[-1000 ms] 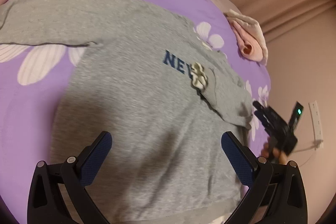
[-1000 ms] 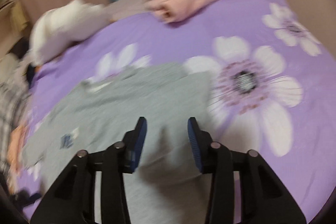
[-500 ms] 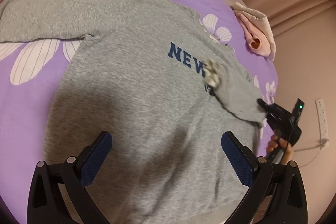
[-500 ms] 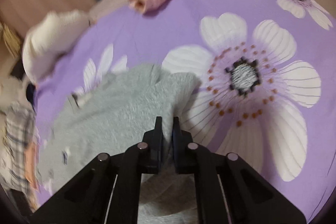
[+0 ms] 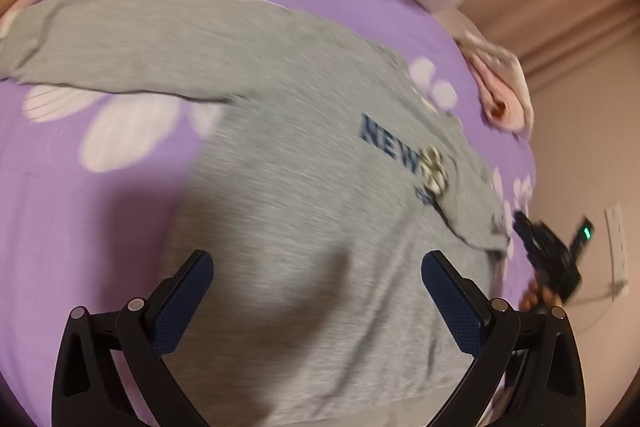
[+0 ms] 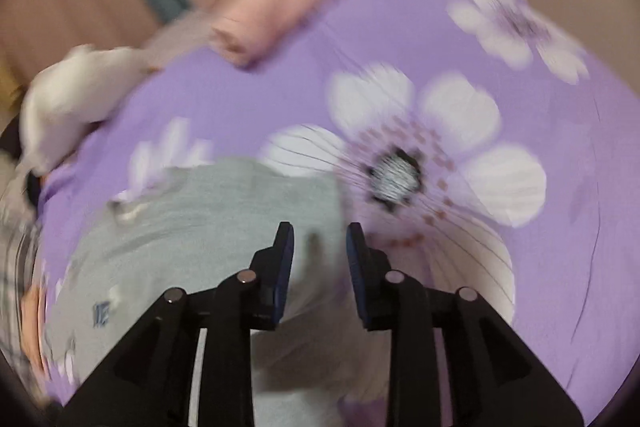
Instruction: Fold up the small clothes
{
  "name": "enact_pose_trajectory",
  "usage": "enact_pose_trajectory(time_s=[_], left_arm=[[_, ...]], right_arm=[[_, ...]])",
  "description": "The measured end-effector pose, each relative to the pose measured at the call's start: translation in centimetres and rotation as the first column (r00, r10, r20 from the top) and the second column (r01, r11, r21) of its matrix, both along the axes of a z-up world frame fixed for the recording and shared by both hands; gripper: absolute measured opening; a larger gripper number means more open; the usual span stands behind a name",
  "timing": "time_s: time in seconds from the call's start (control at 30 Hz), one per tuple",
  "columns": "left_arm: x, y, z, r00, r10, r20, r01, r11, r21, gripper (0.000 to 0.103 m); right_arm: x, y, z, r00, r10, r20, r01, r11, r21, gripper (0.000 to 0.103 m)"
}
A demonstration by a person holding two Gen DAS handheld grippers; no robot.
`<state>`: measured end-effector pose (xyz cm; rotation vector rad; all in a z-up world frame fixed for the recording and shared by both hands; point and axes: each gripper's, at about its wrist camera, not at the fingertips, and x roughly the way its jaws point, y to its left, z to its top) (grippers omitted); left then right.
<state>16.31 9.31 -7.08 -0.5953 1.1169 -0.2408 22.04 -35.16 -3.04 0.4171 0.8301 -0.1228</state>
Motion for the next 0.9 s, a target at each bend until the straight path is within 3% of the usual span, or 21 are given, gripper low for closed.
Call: enact_pose_trajectory(time_s=[0.07, 0.17, 0.27, 0.3, 0.43, 0.5, 0.57, 0.6, 0.63, 0.67, 0.77, 0.9], left_arm=[[-0.6, 2.0, -0.1, 0.998, 0.056, 0.000, -0.056, 0.998, -0.032, 0.103], [-1.8, 5.0, -0.5, 0.988, 0.151, -0.006, -0.151, 0.984, -0.092, 0.103], [-2.9, 8.0, -0.9, 0.971, 0.238, -0.020, -0.239, 0.961, -0.140, 0.103], [-3.3, 9.0, -1.0, 0.965, 0.262, -0.025, -0.263, 0.953, -0.150, 0.103], [-4.0, 13.1, -1.4, 0.930, 0.365, -0.045, -0.366, 0.909, -0.197, 0.103], [-4.6, 15.3, -1.6, 0.906, 0.418, -0.058, -0.418, 0.870, -0.262, 0.103], [-5.2, 17.4, -1.6, 0.881, 0.471, -0.051, -0.460, 0.827, -0.324, 0.103], [-5.5, 18.2, -1.6, 0.868, 0.495, -0.047, -0.479, 0.807, -0.346, 0.103], [-5.7, 18.8, -1.6, 0.855, 0.517, -0.045, -0.496, 0.789, -0.362, 0.103], [-5.9, 19.8, -1.8, 0.835, 0.549, -0.042, -0.522, 0.764, -0.381, 0.103], [-5.3, 21.5, -2.3, 0.807, 0.589, -0.045, -0.556, 0.731, -0.396, 0.103], [-2.7, 22.0, -3.3, 0.823, 0.566, -0.050, -0.530, 0.731, -0.430, 0.103]], right_arm=[[0.0, 1.5, 0.0, 0.993, 0.114, -0.022, -0.113, 0.993, 0.024, 0.027], [0.0, 3.4, -1.5, 0.974, 0.202, -0.106, -0.207, 0.977, -0.042, 0.024], [-0.9, 3.7, -4.2, 0.956, 0.198, -0.214, -0.231, 0.962, -0.142, 0.013], [-1.6, 3.6, -4.9, 0.954, 0.201, -0.222, -0.238, 0.959, -0.156, 0.008], [-2.7, 2.9, -4.4, 0.962, 0.187, -0.201, -0.218, 0.966, -0.143, 0.009], [-3.2, 2.9, -3.2, 0.967, 0.162, -0.196, -0.188, 0.974, -0.125, 0.015], [-4.8, 3.4, -1.1, 0.977, 0.176, -0.117, -0.188, 0.977, -0.098, 0.032], [-4.9, 4.3, -0.6, 0.979, 0.181, -0.094, -0.190, 0.977, -0.095, 0.049], [-5.5, 4.7, 0.0, 0.979, 0.189, -0.072, -0.195, 0.976, -0.100, 0.058], [-6.1, 5.4, 0.7, 0.977, 0.208, -0.054, -0.213, 0.970, -0.118, 0.058], [-6.9, 7.8, 1.6, 0.961, 0.273, -0.033, -0.275, 0.948, -0.160, 0.057], [-7.2, 9.9, 1.5, 0.942, 0.336, -0.010, -0.334, 0.933, -0.135, 0.057]])
